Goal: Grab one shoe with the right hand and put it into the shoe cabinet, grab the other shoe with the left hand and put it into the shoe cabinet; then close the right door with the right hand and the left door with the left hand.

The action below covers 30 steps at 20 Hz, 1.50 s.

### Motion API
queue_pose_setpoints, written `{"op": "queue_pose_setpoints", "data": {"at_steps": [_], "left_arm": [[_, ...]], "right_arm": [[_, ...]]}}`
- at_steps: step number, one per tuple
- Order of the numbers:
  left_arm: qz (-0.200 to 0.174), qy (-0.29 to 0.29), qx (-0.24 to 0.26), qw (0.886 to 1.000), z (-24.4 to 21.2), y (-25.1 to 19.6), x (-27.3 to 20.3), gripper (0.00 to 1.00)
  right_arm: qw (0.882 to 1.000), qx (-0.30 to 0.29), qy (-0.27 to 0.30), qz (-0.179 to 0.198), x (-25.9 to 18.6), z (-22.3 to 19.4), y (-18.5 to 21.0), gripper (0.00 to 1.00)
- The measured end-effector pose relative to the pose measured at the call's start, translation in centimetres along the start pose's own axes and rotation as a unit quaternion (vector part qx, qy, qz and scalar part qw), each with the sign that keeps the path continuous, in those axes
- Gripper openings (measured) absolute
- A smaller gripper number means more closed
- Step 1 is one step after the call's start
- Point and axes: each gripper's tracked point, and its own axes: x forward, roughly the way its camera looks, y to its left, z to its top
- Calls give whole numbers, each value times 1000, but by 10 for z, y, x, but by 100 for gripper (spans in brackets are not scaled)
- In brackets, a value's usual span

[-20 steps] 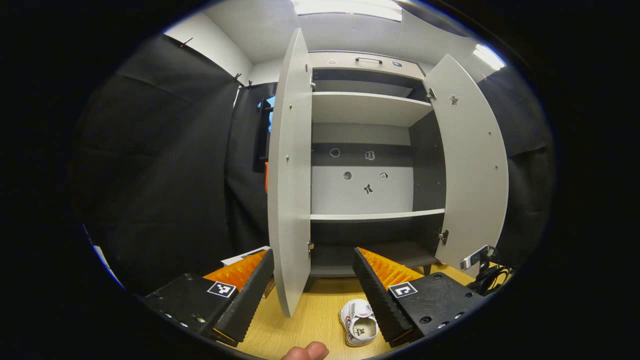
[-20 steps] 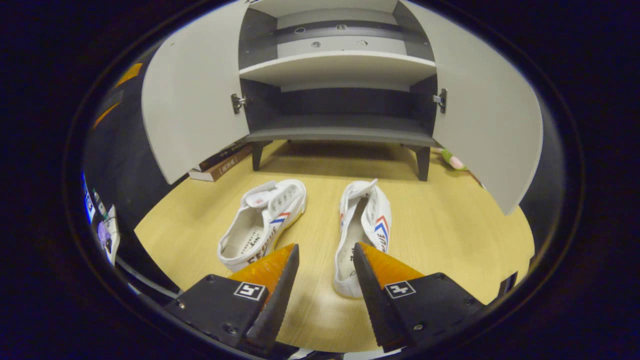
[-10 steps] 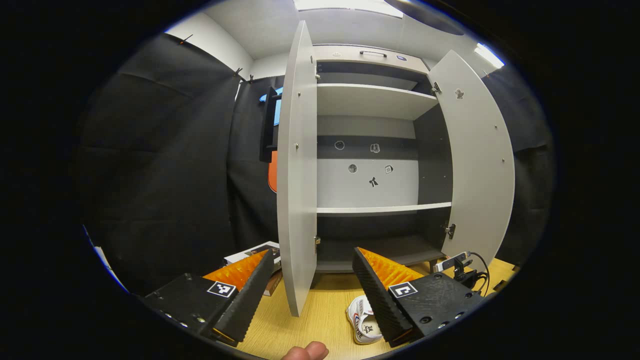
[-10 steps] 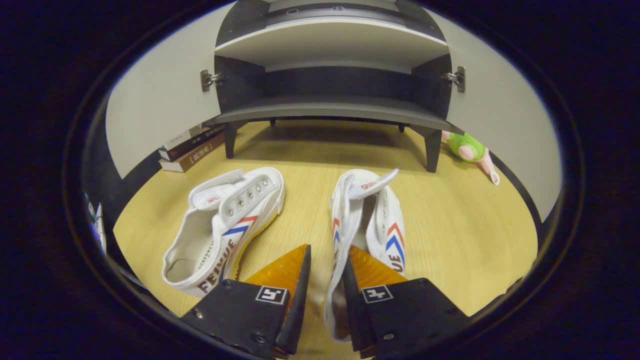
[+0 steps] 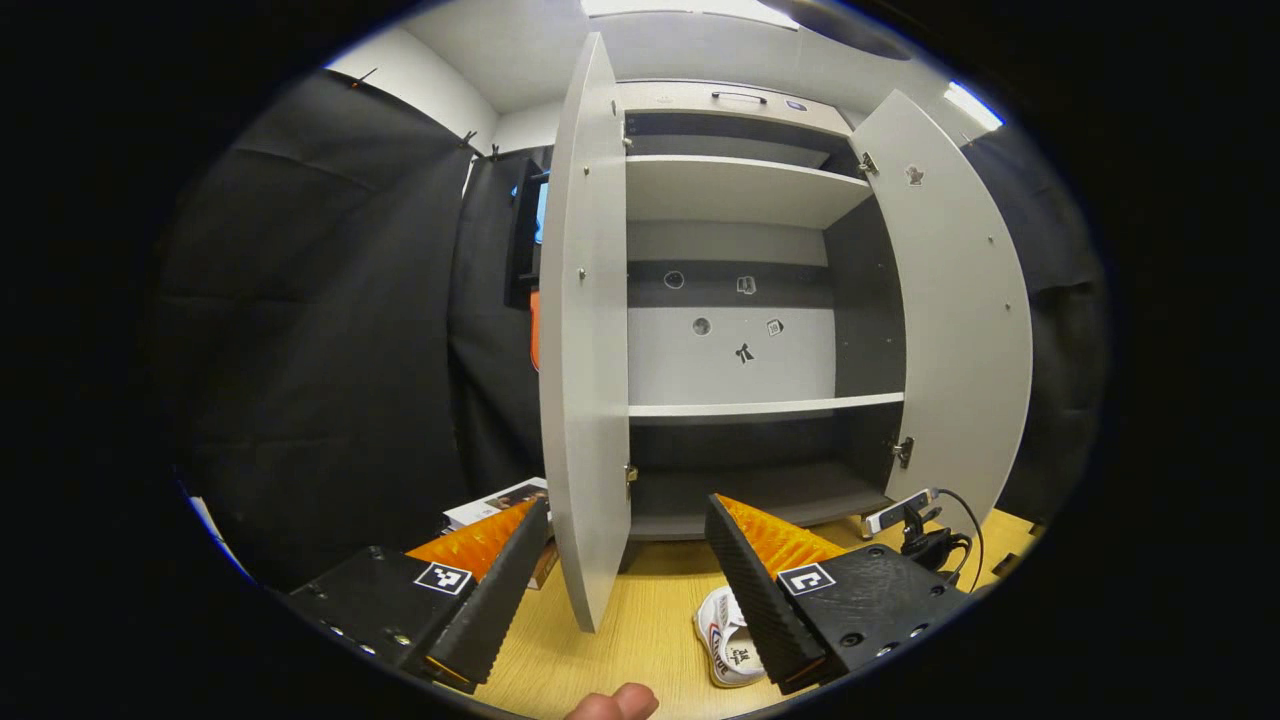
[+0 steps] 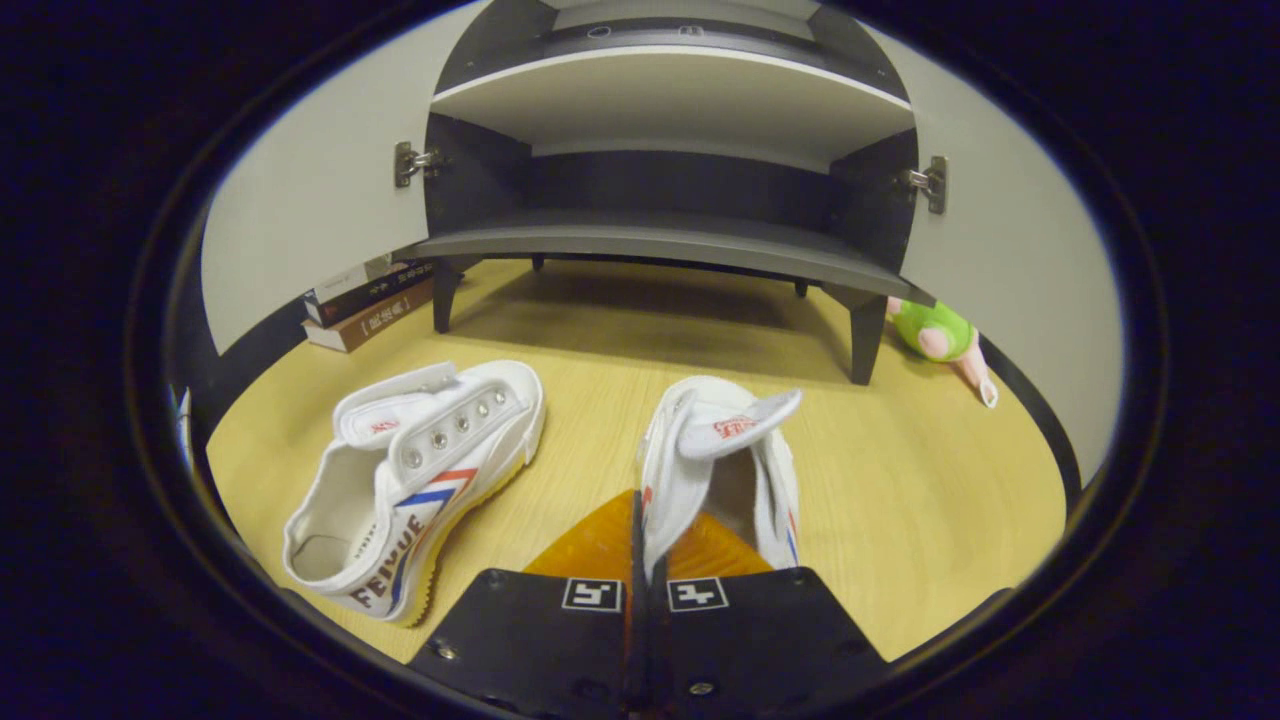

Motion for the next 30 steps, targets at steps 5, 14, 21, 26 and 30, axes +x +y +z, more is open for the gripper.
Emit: {"op": "queue_pose_setpoints", "data": {"at_steps": [5,14,21,26,30], "left_arm": [[-10,5,2,1000,-4,-19,5,95],[-52,-23,-8,998,11,-72,11,95],[-64,-28,-7,998,13,-96,10,95],[-58,-21,0,998,1,-94,3,95],[-46,-16,3,999,-1,-82,3,95]], "right_arm": [[998,-1,-57,6,-40,40,-11,4],[984,-18,-177,21,-164,180,-15,3],[976,-40,-212,12,-163,311,-32,1],[978,-43,-203,8,-119,388,-35,3],[985,-57,-165,-14,-66,429,-40,4]]}}
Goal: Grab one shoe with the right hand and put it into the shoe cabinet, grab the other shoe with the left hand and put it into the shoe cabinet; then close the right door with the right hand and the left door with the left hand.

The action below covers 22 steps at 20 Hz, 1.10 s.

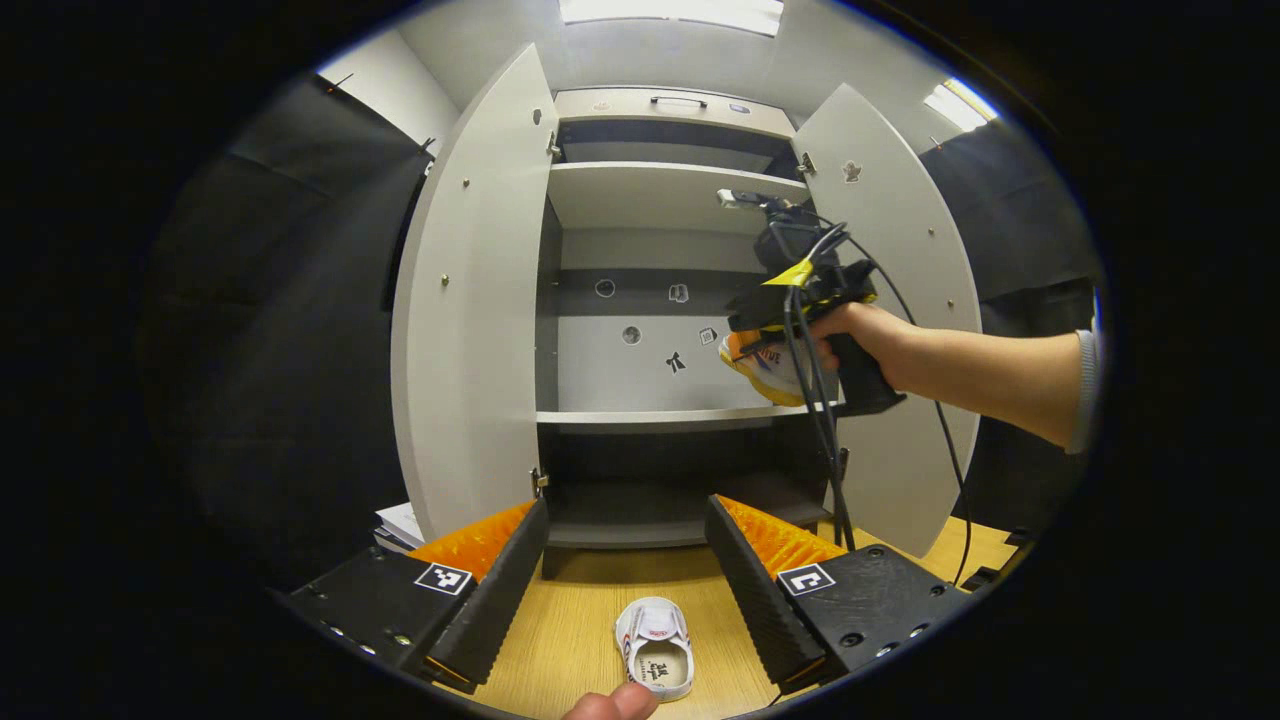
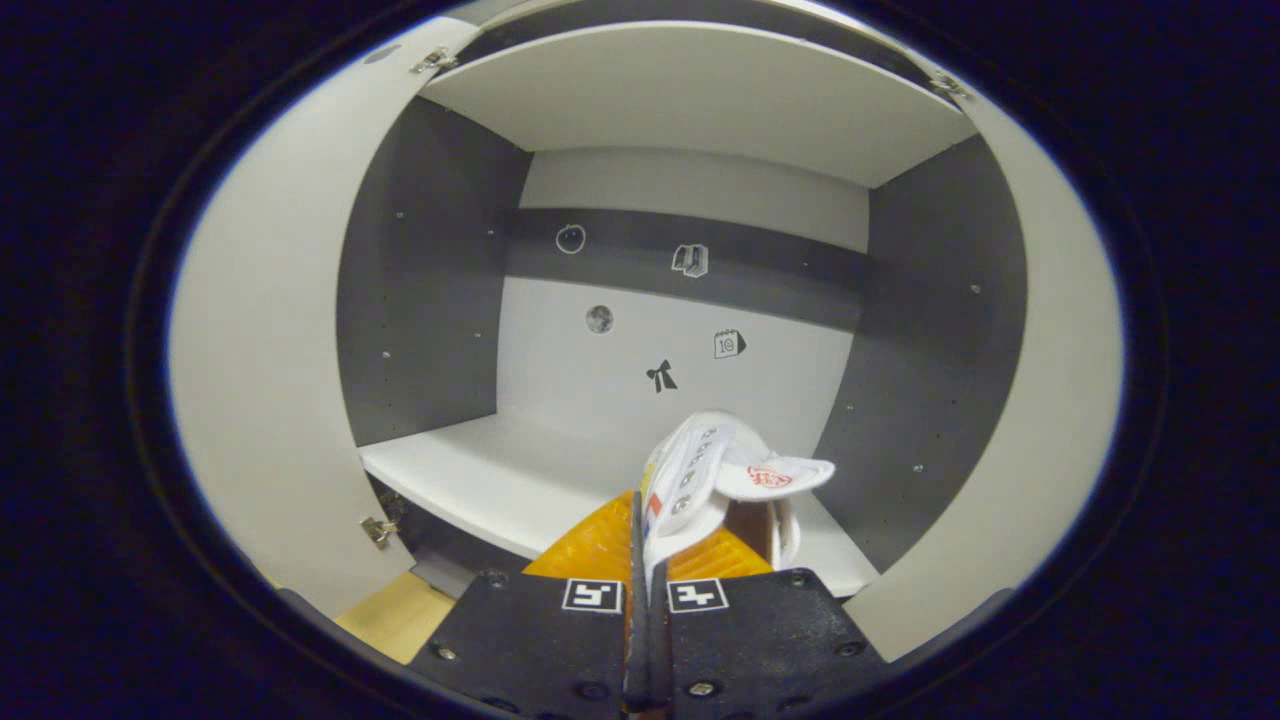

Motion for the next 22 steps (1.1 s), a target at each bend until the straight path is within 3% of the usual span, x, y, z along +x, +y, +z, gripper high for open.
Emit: {"op": "queue_pose_setpoints", "data": {"at_steps": [8,17,19,22], "left_arm": [[56,24,10,998,-25,47,3,95],[58,50,4,997,-44,53,9,95],[57,49,4,997,-44,52,9,95],[57,50,1,997,-47,53,9,95]], "right_arm": [[995,-37,84,-45,91,-12,-20,4],[981,-57,184,-13,111,-35,-3,4],[981,-52,185,-26,113,-34,-6,4],[980,-68,185,-34,109,-29,-8,25]]}}
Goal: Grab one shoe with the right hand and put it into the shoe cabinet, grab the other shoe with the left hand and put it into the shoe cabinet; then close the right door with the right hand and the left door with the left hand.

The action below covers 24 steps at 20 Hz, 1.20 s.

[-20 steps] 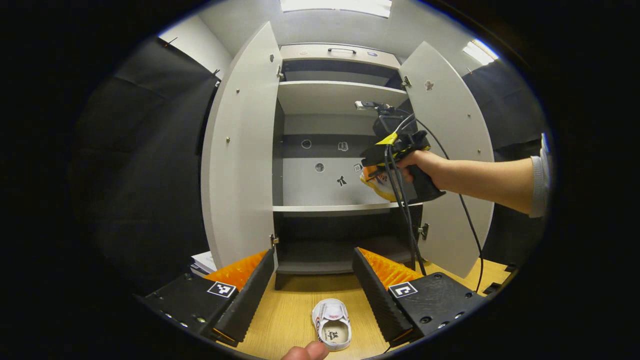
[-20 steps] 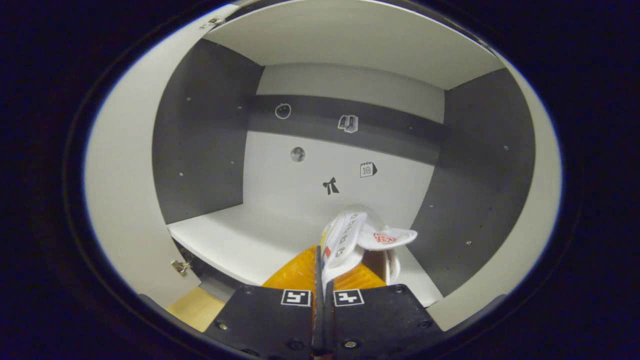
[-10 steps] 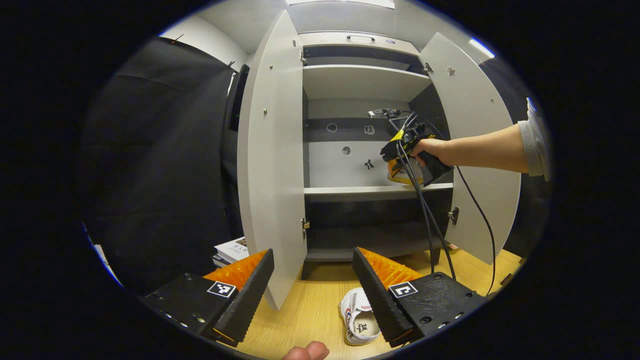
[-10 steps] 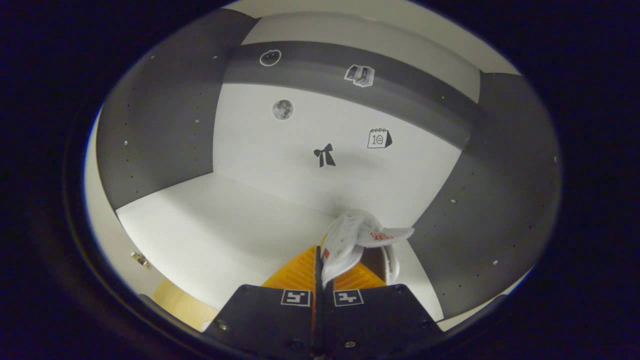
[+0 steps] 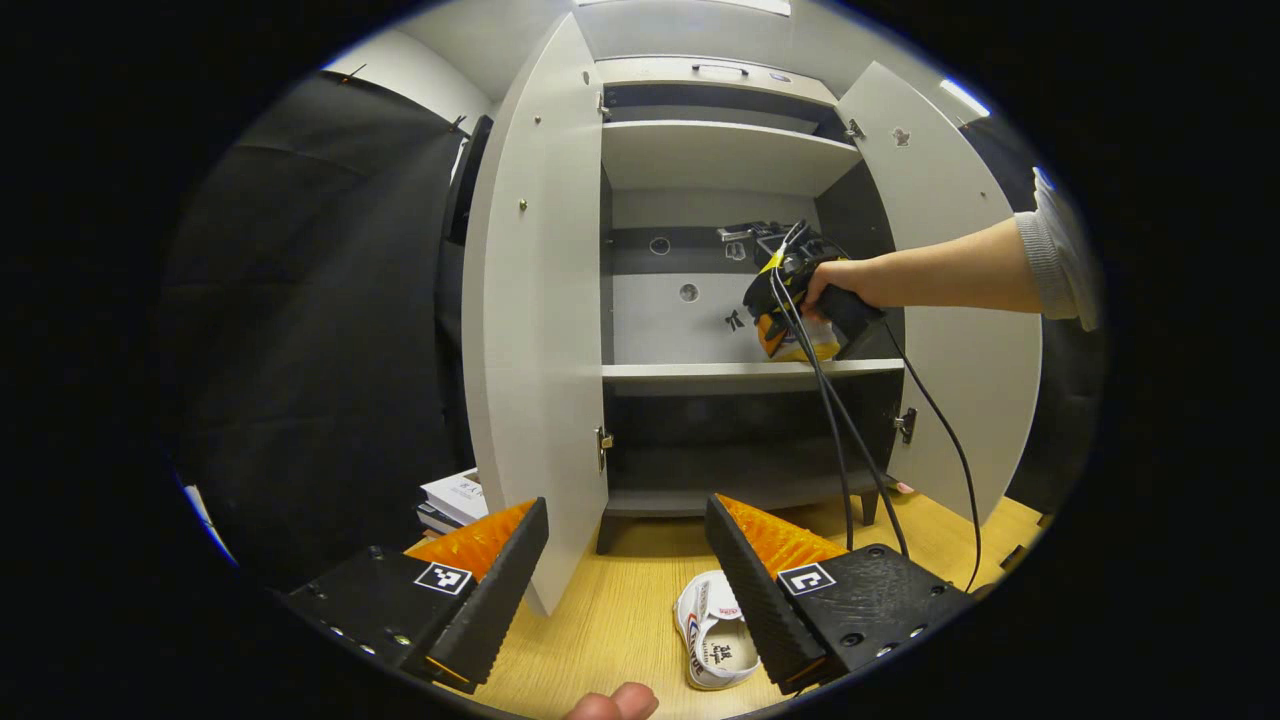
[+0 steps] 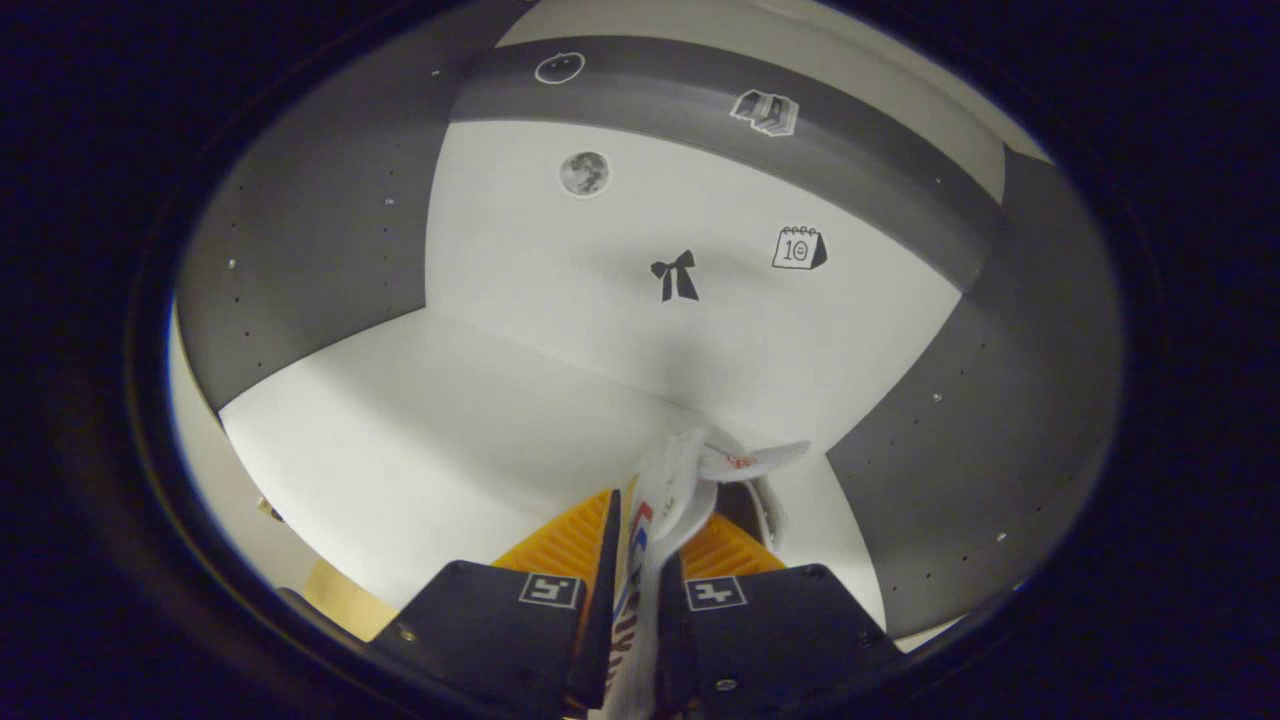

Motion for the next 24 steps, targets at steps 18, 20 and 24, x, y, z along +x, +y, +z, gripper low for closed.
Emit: {"op": "queue_pose_setpoints", "data": {"at_steps": [18,20,24], "left_arm": [[-16,9,-17,1000,-11,-14,-1,95],[-19,10,-17,1000,-12,-15,-1,95],[-27,14,-21,999,-16,-19,-6,95]], "right_arm": [[955,94,-283,7,-251,-52,-30,59],[950,110,-291,9,-265,-78,-28,64],[933,127,-335,-14,-296,-117,-29,62]]}}
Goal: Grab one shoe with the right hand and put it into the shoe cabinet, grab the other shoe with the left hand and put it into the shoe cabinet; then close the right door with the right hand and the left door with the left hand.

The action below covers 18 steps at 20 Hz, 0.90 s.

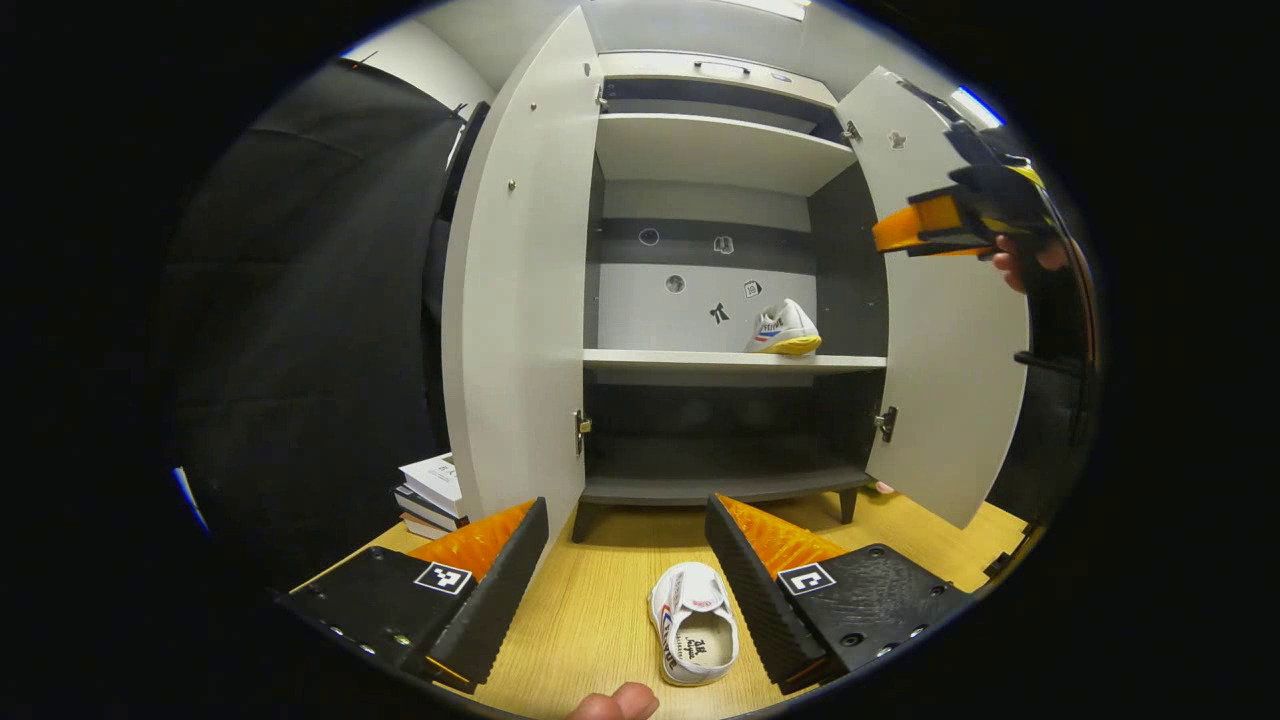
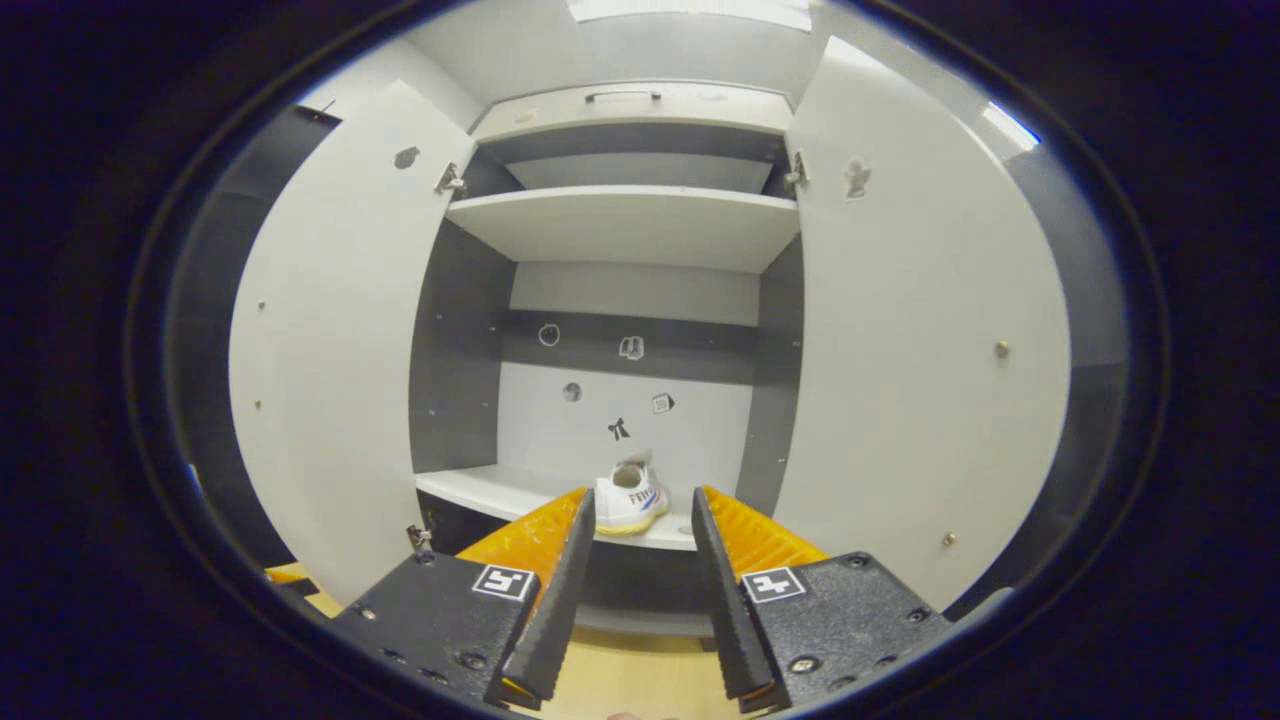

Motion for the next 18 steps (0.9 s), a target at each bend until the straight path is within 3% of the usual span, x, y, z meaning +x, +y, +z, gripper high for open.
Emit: {"op": "queue_pose_setpoints", "data": {"at_steps": [7,10,12,18], "left_arm": [[1,29,-14,999,-26,-3,-9,95],[-14,63,-2,998,-50,-9,-10,95],[-25,88,0,996,-69,-13,-7,95],[-61,191,3,980,-145,-23,2,96]], "right_arm": [[999,24,-19,18,-96,-49,17,79],[1000,23,-1,17,-125,-76,20,90],[999,37,18,17,-138,-92,19,90],[997,47,46,-46,-159,-126,-22,90]]}}
